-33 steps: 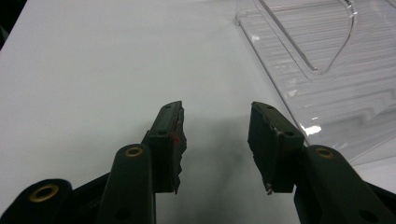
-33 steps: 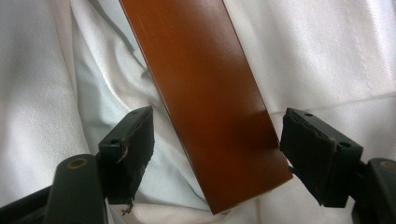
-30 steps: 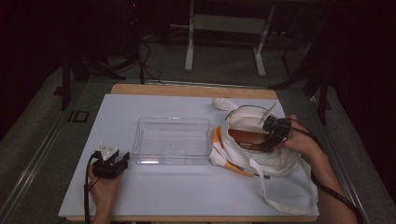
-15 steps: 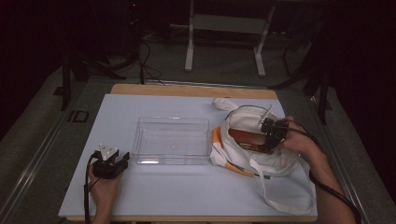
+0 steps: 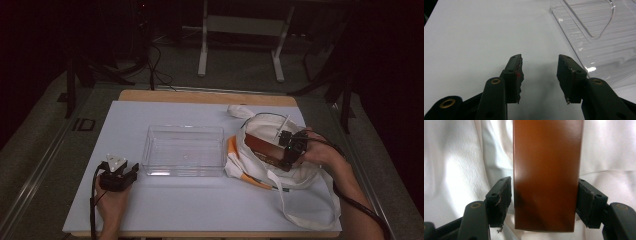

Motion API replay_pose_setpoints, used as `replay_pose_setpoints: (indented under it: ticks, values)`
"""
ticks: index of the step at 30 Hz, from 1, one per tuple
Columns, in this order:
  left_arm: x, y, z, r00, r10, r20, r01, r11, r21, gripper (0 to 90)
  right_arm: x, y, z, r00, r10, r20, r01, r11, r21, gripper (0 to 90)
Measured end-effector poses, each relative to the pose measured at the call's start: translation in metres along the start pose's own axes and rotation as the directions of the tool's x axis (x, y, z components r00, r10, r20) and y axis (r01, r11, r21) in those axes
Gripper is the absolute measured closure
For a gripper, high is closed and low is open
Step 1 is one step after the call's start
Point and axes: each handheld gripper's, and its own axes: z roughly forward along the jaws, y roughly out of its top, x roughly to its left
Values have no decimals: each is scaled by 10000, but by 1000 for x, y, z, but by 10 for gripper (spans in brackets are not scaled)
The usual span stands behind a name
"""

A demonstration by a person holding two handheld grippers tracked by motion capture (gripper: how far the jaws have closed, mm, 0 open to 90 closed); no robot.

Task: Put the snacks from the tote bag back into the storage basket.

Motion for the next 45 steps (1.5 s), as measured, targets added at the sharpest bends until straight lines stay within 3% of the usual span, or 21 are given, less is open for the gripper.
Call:
replay_pose_setpoints:
  ticks: [12, 22, 32, 40, 45]
  values:
    - [0, 0, 0, 10000, -9, 2, 9, 10000, -5, 557, -6, 0, 16, 9993, 318, -182, -316, 9994, 139, 346]
    - [0, 0, 0, 10000, -24, 3, 24, 10000, -26, 556, -9, 3, 30, 9986, 434, -318, -412, 9969, 663, 367]
    - [0, 0, 0, 10000, -8, 1, 8, 10000, -31, 556, -10, 2, 30, 9983, 501, -297, -480, 9966, 676, 407]
    - [0, 0, 0, 10000, -22, 5, 22, 10000, -35, 556, -8, 1, 28, 9998, 202, -37, -200, 9986, 497, 426]
    - [0, 0, 0, 10000, -16, 8, 16, 10000, -31, 556, -7, -1, 25, 9997, 174, -149, -165, 9984, 546, 429]
